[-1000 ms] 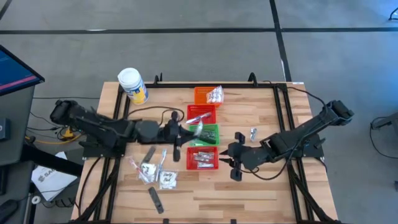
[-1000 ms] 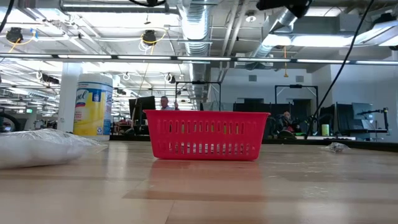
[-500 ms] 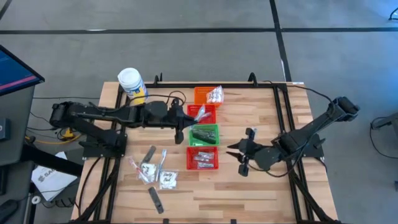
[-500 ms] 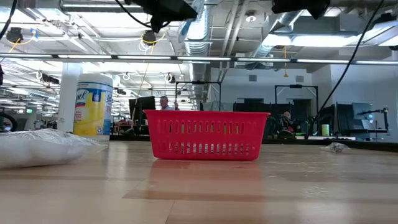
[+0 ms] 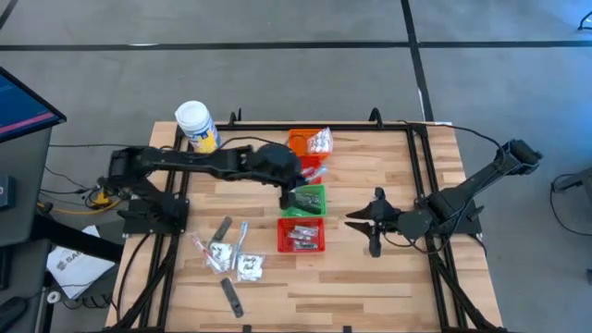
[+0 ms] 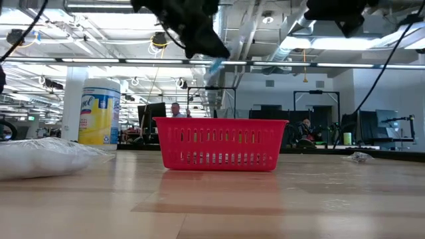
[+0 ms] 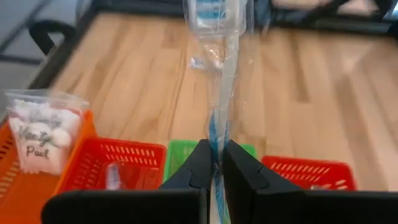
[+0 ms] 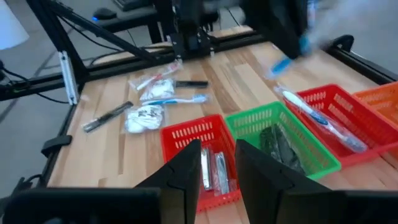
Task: Pick & Place Travel size toiletries
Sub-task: Put the blue toothbrush into the top red basket
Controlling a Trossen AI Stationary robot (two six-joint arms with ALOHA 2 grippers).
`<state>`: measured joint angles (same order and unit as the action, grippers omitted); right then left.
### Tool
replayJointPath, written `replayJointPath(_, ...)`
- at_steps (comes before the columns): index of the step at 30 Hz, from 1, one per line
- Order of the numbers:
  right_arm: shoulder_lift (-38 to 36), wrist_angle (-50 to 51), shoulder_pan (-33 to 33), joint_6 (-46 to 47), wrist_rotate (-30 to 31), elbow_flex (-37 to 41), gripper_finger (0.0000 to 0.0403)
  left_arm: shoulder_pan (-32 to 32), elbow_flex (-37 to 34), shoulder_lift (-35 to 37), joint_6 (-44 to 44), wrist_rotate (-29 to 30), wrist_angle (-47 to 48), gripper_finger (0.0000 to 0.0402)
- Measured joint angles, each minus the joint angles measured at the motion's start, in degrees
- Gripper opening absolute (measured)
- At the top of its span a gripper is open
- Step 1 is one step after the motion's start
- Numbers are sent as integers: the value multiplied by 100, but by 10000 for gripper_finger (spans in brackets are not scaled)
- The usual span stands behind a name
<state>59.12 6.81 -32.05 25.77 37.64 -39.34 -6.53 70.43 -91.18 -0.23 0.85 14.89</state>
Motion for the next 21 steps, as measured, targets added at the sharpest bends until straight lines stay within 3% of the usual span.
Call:
replayJointPath(7, -390, -874, -178, -442, 133, 468, 92, -166, 1148, -849, 293, -17, 1363, 10)
replayJointPath(16, -1201, -2988, -322, -1474, -20, 1510, 92, -447, 1626, -929, 331, -15, 1970, 10)
replayJointPath(21, -1479, -3298, -313, -1670, -205, 1834, 92, -603, 1679, -929, 332, 1, 2278, 10)
